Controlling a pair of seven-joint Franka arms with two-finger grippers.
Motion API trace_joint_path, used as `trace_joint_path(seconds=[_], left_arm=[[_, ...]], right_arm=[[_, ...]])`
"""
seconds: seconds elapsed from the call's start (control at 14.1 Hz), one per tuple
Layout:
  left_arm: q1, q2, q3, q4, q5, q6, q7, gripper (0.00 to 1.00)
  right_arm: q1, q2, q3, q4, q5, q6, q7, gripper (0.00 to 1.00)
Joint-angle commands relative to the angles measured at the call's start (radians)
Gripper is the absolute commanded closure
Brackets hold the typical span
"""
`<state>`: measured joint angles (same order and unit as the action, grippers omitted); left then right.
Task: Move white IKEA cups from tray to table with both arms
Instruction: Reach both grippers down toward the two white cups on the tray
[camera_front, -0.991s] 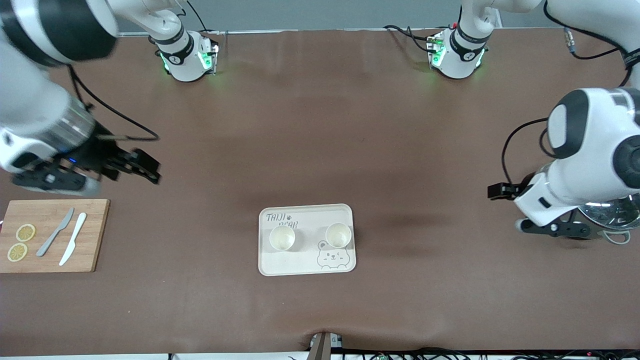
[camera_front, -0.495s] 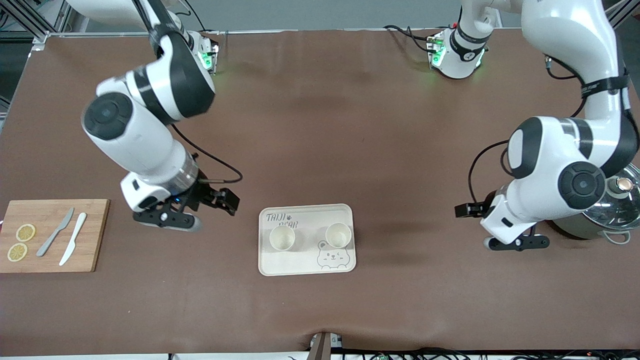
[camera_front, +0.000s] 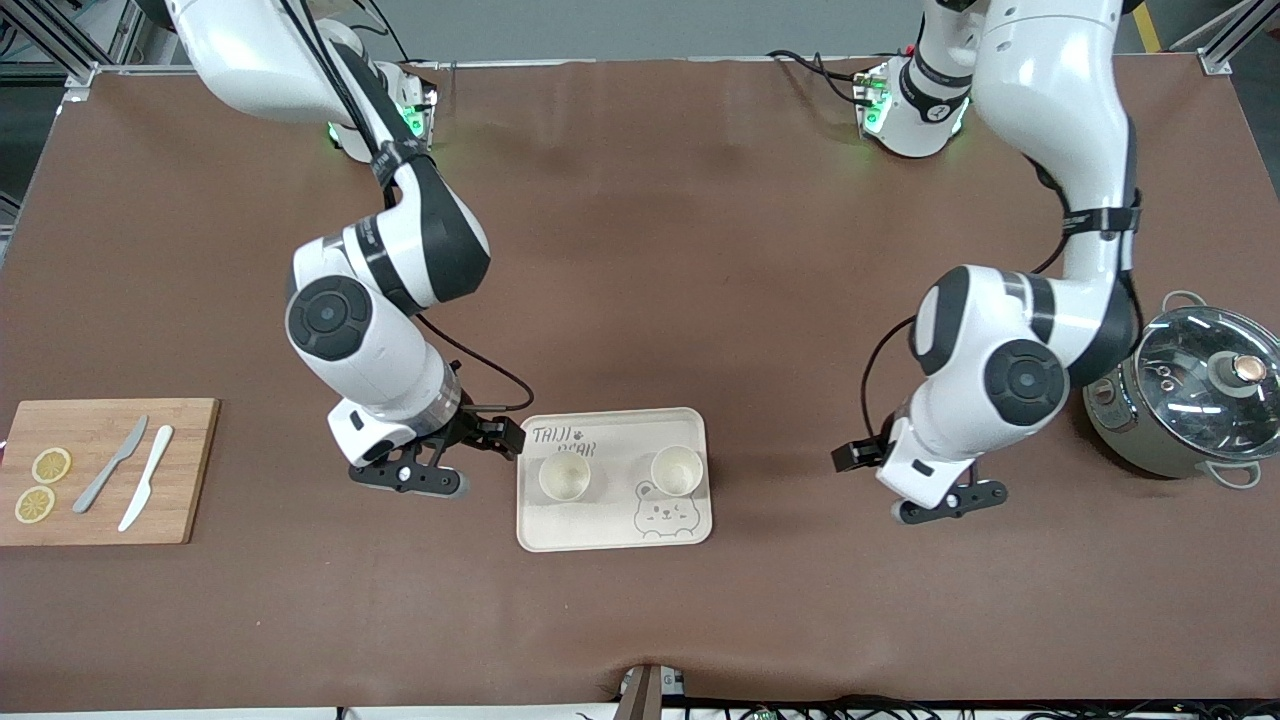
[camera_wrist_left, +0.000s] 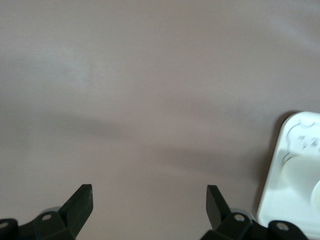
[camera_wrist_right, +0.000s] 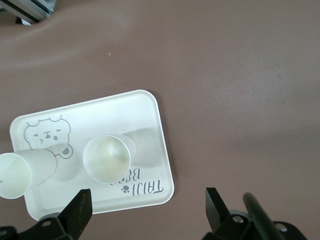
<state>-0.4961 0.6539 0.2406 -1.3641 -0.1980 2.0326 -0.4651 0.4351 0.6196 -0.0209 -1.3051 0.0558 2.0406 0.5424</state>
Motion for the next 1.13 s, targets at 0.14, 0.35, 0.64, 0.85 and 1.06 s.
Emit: trace_joint_path(seconds=[0.14,0.35,0.64,0.85,1.06], left_arm=[[-0.079,0.072,0.008,0.033,-0.023,0.138,-0.156,0.00],[-0.143,0.118,0.011,0.045,-0.020,0.213,-0.254,0.00],[-0.214,0.165,0.013,0.059,-0.018,0.254,-0.342,0.00],[-0.249,0.194,0.013,0.063,-0.018,0.290,-0.375,0.00],[-0.274,0.207,0.013,0.063,-0.018,0.290,-0.386,0.00]], right_arm=[[0.037,0.052,-0.010,0.026,-0.028,0.041,0.031,0.00],[0.037,0.084,-0.010,0.024,-0.027,0.090,0.031,0.00],[0.053,0.130,-0.010,0.023,-0.030,0.130,0.080,0.00],[0.062,0.157,-0.010,0.023,-0.028,0.164,0.088,0.00],[0.070,0.190,-0.010,0.023,-0.030,0.188,0.088,0.00]])
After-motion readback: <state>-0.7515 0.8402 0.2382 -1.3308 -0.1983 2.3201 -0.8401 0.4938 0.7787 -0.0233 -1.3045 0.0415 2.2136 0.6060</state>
